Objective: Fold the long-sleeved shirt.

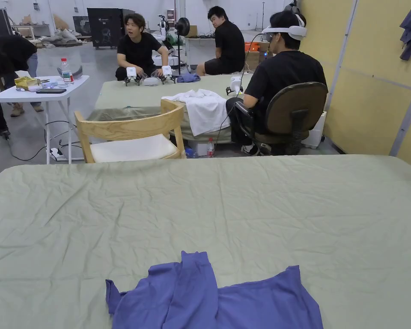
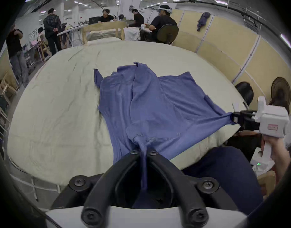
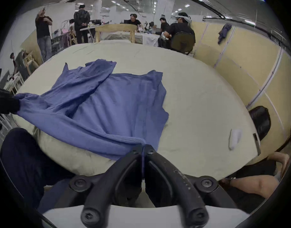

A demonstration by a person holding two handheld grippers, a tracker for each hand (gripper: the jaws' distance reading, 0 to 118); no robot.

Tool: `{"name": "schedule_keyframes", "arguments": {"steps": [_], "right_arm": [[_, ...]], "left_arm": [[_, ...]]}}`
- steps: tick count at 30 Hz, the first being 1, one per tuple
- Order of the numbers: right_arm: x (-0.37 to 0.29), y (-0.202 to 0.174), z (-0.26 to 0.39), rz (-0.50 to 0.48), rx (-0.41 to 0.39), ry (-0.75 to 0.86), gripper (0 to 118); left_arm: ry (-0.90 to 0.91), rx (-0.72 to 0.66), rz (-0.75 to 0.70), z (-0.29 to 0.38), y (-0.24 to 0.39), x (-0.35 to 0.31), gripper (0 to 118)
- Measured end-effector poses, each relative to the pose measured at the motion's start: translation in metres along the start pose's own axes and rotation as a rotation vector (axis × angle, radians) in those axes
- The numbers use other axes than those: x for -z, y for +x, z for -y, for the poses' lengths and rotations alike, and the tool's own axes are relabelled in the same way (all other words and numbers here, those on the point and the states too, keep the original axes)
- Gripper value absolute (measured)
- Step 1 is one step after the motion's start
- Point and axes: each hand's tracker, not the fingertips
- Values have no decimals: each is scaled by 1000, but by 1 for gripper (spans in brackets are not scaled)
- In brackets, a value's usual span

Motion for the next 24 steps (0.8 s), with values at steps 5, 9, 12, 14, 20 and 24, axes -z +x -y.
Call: {"name": "schedule_keyframes", "arguments": {"steps": [5,9,12,14,20,24], "right_arm": [[-20,7,-2,35,110,55,117],[-18,15,-15,-27,78,79,118],[-18,15,-22,-91,107,65,59],[-15,4,-33,-85,127,74,4],[27,-21,-92,-236,148,69,4],[75,-43,-178,-331,127,147,4]], "left_arm": [[127,-40,0,-6,3,-21,107],[126,-90,1,-12,-1,-26,114],[111,-87,-7,-16,-1,-29,6],[135,-110,-24,-19,-1,-27,0],[164,-139,2,-31,-16,-28,0],[169,-89,-25,-43,-25,-22,0]]}}
